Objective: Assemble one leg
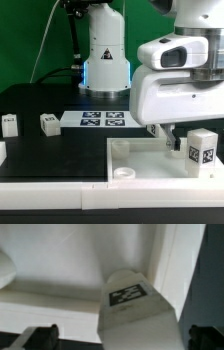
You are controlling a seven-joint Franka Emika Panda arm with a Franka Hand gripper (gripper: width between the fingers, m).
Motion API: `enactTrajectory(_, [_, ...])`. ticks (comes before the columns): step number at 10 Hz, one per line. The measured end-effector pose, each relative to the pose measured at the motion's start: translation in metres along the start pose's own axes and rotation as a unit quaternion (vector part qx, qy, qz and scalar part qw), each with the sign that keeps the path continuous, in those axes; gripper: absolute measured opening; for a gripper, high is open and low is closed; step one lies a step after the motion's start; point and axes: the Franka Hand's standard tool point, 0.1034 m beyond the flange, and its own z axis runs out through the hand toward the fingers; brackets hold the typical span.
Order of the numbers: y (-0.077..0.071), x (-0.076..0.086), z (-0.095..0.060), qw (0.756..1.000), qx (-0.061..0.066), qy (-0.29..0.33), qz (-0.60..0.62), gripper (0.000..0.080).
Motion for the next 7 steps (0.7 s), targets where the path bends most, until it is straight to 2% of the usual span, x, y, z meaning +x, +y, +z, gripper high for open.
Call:
enactTrajectory(2, [0.0024,-0.0021,0.0017,0.997,-0.001,-0.002,-0.079,0.0648])
enactTrajectory(5, [0.0032,-0.0026,0.0027,0.996,-0.001,-0.003,-0.086,0.0622])
enactTrajectory(6, [0.0032,-0.0027,0.0030,0.996,-0.001,-0.003,-0.086,0.0442])
enactTrajectory(7, [0.0031,-0.0028,0.0032,0.997,-0.001,-0.003,-0.080,0.0442])
